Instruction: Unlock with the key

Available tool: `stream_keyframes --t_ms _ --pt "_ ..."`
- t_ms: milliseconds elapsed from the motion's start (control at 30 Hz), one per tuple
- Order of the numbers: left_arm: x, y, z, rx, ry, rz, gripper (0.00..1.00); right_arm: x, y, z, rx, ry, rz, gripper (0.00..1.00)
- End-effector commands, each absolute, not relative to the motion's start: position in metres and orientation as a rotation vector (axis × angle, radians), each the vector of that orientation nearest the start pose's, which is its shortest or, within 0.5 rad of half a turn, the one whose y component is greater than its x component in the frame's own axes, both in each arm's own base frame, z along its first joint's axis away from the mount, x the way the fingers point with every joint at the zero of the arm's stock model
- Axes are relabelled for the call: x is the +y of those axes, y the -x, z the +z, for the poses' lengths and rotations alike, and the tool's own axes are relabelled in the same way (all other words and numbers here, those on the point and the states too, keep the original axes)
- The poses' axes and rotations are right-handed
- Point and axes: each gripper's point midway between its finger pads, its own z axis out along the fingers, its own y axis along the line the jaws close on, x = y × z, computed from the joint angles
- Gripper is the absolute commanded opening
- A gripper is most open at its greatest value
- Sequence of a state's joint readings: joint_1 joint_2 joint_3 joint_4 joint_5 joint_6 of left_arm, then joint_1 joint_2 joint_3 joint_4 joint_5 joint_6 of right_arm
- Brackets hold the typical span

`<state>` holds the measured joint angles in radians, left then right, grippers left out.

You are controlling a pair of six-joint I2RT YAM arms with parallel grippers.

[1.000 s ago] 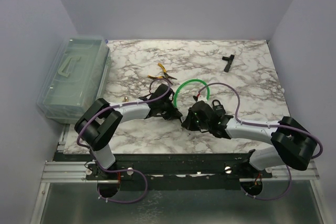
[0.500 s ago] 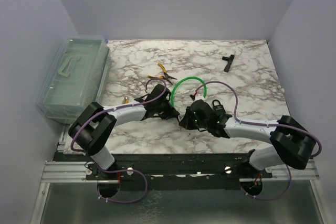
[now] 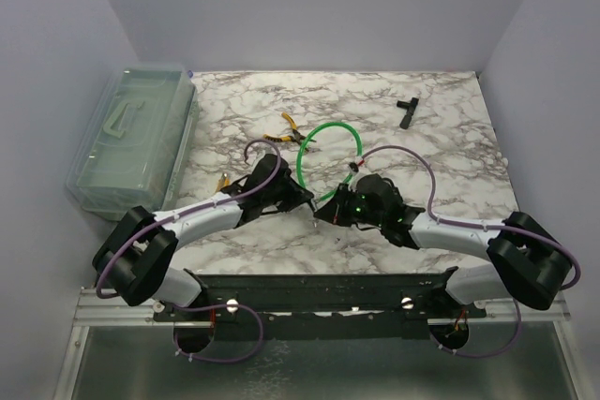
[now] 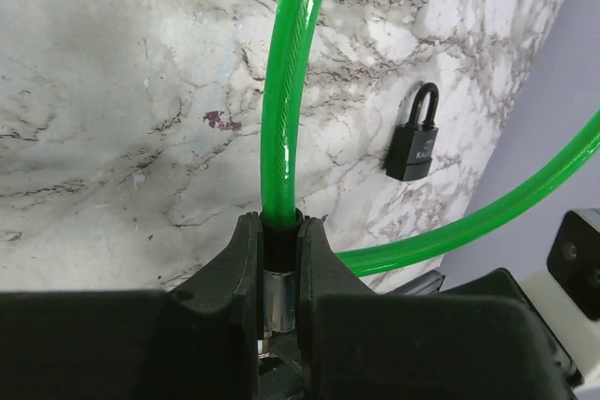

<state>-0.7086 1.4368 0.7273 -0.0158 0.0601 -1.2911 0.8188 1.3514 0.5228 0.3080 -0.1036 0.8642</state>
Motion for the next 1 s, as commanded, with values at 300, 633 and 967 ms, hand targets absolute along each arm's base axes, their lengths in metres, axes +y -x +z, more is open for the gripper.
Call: stream_keyframes --t_ms 300,633,967 --pt "-0.305 -0.261 0.193 2.071 0.612 -1.436 0.00 0.318 -0.240 0.151 2.042 -0.053 1.474 0.00" --pt "-0.296 -0.253 0.226 1.928 0.533 -1.510 0.00 0.322 -0.242 0.173 1.968 -0.010 1.580 0.00" --pt "-0.290 -0.244 0.257 1.800 0.444 -1.580 0.00 0.333 -0.240 0.198 1.875 0.088 1.742 0.00"
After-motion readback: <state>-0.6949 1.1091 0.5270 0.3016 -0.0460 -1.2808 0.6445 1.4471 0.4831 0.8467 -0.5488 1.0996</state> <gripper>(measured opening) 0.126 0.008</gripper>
